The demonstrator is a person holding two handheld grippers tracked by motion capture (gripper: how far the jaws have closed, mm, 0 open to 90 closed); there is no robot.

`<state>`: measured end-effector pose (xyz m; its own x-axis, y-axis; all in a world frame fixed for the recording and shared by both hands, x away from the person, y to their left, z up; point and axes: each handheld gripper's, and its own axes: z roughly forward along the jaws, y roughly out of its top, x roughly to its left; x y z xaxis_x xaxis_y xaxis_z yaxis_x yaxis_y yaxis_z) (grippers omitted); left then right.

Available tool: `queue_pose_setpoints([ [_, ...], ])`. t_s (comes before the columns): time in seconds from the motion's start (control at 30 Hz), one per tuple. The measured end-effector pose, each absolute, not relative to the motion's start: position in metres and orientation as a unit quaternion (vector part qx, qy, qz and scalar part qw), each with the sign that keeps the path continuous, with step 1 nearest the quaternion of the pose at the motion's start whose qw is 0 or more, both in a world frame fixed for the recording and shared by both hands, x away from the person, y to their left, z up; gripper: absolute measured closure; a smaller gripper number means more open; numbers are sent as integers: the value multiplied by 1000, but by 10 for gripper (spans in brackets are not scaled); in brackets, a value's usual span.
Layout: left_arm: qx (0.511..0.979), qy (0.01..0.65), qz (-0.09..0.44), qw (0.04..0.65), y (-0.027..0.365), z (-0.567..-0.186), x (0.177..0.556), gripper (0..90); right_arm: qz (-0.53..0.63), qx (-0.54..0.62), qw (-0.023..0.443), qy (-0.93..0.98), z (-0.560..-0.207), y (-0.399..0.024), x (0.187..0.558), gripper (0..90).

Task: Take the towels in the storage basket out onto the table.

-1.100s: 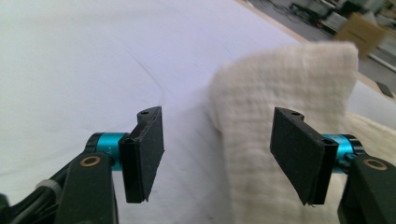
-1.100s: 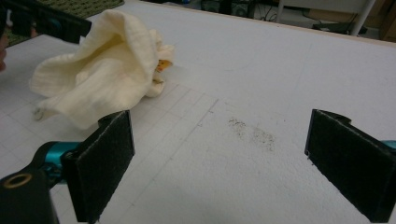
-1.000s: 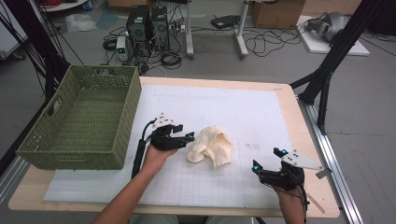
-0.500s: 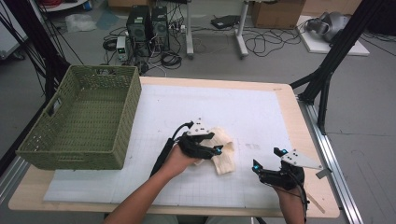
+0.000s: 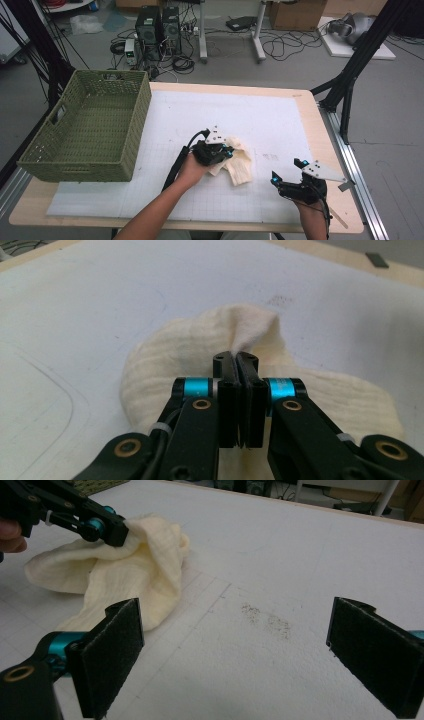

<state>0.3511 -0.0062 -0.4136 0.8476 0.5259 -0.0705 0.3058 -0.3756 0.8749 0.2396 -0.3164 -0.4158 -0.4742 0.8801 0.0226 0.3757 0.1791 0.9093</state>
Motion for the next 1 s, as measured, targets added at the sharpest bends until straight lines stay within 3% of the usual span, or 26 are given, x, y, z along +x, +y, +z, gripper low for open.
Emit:
queue_pose_setpoints([
  [0.13,788,313,105,519,13,-414,361,877,470,438,268,718,-416,-317,240,74],
  [0.27,787,349,142,489,29,-418,368,847,469,437,269,719,-416,-316,240,74],
  [0.3,785,354,144,487,32,-418,369,780,470,435,269,719,-415,-316,240,74],
  [0.37,779,363,154,487,36,-415,368,528,470,435,270,720,-416,-316,240,74],
  [0.43,767,364,172,500,44,-408,364,382,470,436,269,719,-415,-317,240,74],
  [0.47,759,366,179,507,50,-403,362,362,470,435,271,719,-415,-318,240,74],
  [0.7,737,363,186,539,86,-388,346,338,468,435,267,721,-417,-315,242,74],
  [1.0,747,360,167,534,95,-403,337,339,474,439,270,714,-415,-317,242,74],
])
